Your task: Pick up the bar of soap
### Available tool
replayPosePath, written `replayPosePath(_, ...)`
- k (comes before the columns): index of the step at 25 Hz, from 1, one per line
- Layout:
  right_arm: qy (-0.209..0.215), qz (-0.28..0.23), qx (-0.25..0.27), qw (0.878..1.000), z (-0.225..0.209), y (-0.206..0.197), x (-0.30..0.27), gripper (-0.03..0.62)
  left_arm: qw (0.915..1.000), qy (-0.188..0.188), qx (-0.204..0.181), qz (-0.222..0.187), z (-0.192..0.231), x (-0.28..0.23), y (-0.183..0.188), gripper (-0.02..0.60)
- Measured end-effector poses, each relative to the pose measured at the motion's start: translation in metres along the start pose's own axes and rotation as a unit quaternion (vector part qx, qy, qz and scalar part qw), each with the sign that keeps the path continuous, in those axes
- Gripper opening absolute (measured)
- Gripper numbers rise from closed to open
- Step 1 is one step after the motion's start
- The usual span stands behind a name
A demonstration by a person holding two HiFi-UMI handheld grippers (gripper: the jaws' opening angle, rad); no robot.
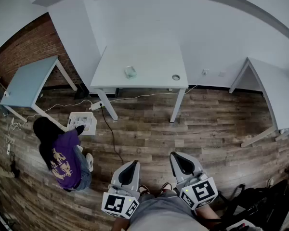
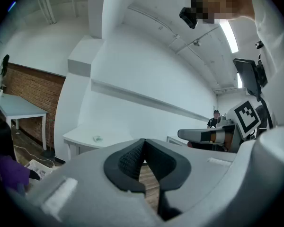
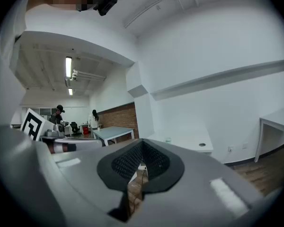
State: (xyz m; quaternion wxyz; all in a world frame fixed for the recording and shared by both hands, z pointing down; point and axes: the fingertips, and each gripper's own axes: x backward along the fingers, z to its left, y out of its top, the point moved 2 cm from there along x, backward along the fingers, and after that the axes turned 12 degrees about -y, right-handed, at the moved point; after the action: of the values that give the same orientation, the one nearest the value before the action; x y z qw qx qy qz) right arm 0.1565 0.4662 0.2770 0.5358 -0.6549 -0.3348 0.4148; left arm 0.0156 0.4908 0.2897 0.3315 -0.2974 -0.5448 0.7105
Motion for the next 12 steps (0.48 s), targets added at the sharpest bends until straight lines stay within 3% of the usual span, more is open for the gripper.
replayPosePath(12,0.009,0.006,-0.008,1.000,-0.024,-0.009,0.021,0.001,0.9999,-0.012,-0.002,0.011,-0.037,-0.019,-0.010,0.002)
